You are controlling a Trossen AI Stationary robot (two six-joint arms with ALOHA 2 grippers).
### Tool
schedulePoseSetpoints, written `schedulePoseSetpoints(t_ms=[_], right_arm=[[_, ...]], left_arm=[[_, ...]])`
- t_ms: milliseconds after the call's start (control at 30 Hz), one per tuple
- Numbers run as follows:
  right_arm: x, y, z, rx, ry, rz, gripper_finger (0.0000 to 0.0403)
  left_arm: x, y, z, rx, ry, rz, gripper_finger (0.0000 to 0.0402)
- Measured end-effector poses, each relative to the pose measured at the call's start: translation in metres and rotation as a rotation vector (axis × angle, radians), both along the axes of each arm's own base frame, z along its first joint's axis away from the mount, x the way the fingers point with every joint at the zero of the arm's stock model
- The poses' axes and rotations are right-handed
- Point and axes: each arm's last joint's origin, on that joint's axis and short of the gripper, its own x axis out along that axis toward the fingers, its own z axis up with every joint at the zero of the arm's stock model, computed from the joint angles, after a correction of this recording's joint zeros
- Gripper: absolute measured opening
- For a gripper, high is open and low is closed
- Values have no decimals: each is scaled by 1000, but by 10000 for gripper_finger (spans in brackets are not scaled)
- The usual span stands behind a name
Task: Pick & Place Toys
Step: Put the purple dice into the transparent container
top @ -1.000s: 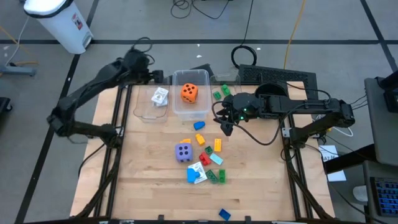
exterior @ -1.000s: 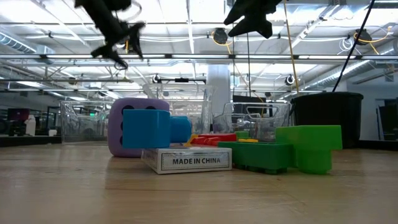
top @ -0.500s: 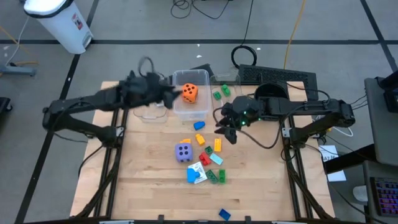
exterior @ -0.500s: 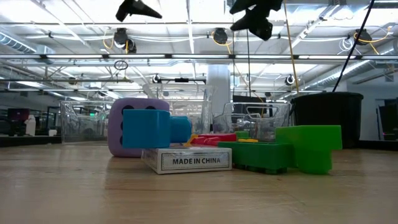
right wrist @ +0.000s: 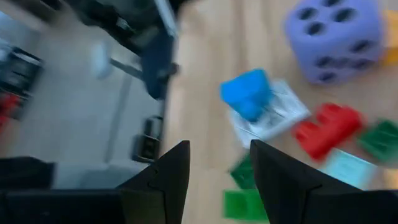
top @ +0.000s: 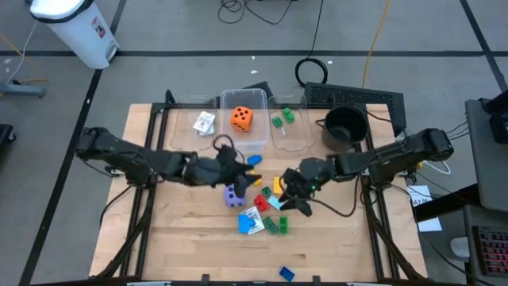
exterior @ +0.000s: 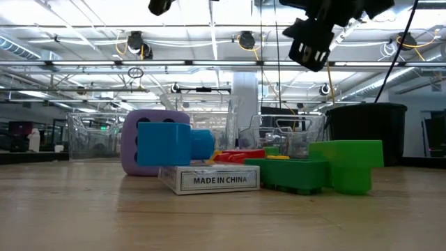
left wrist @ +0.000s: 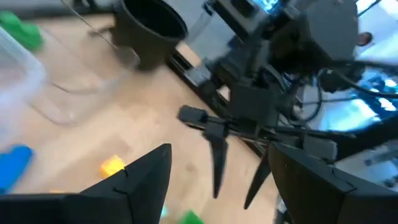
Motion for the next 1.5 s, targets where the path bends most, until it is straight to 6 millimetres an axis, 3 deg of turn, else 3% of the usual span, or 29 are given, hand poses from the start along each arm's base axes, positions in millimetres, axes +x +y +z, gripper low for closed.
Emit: schedulePoseSetpoints(t_ms=[233,400,500,667,800,967,1200,1500], right_arm=[[-5,16,-7,152,-226,16,160],[-5,16,-1,184,-357,-28,160],[-4,14,8,192,-449,-100,160],[-3,10,19,202,-566,-236,160],[-3,11,31,221,-644,-317,160],[-7,24,36,224,-691,-381,160],[-15,45,33,162,-675,-471,160],[-15,45,33,159,-672,-526,160]], left_arm=[[-6,-25,-15,-95,100,-48,269],[-8,-32,-10,-112,136,-141,269],[-14,-33,-3,-106,243,-199,269],[-28,-33,16,12,419,-249,269],[-34,-32,18,154,474,-266,269],[-32,-28,18,249,476,-292,269],[-22,-21,26,252,371,-285,269],[-20,-14,25,234,384,-503,272]])
